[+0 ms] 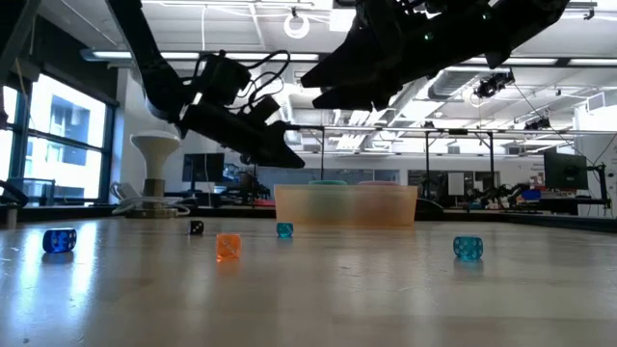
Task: Pick & Place Dice
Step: Put the blue die into the orange bin, then put the large red die into the orange bin
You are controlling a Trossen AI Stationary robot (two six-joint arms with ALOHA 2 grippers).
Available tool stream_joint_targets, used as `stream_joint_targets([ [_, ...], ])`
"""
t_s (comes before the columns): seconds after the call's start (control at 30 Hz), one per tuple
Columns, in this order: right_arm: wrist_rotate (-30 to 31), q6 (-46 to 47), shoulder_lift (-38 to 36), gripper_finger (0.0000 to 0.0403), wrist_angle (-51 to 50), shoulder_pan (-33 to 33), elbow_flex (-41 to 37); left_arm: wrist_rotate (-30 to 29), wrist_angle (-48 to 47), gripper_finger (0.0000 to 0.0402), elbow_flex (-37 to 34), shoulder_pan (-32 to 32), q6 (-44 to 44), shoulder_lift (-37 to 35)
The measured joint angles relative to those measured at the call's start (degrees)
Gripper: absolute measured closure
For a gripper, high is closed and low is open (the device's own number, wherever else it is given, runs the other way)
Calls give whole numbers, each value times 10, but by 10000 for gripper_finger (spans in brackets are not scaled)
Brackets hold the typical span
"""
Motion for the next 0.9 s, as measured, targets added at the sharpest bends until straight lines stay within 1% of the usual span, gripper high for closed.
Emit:
stream_joint_targets([
  [0.13,1,-14,0,50,0,7,0,-7,37,290,1,-7,24,12],
  [0.23,1,-15,0,50,0,7,0,-9,55,267,1,-15,27,12],
  [0.4,2,-15,0,50,0,7,0,-53,58,233,1,-32,26,12],
  [0.47,7,-14,0,50,0,7,0,-48,47,222,1,-39,24,12],
  [0.5,11,-14,0,50,0,7,0,-37,42,218,1,-43,27,12],
  [0.57,27,-11,0,50,0,7,0,-18,43,214,1,-53,28,12],
  [0.63,44,-10,0,50,-1,7,0,-15,43,213,1,-65,27,12],
  [0.7,47,-10,0,50,-1,7,0,-13,34,213,1,-73,31,10],
  [0.83,47,-10,0,50,-1,7,0,-23,-29,212,1,-86,32,-10],
  [0.9,47,-10,0,50,-1,7,0,-24,-68,212,0,-96,3,-28],
])
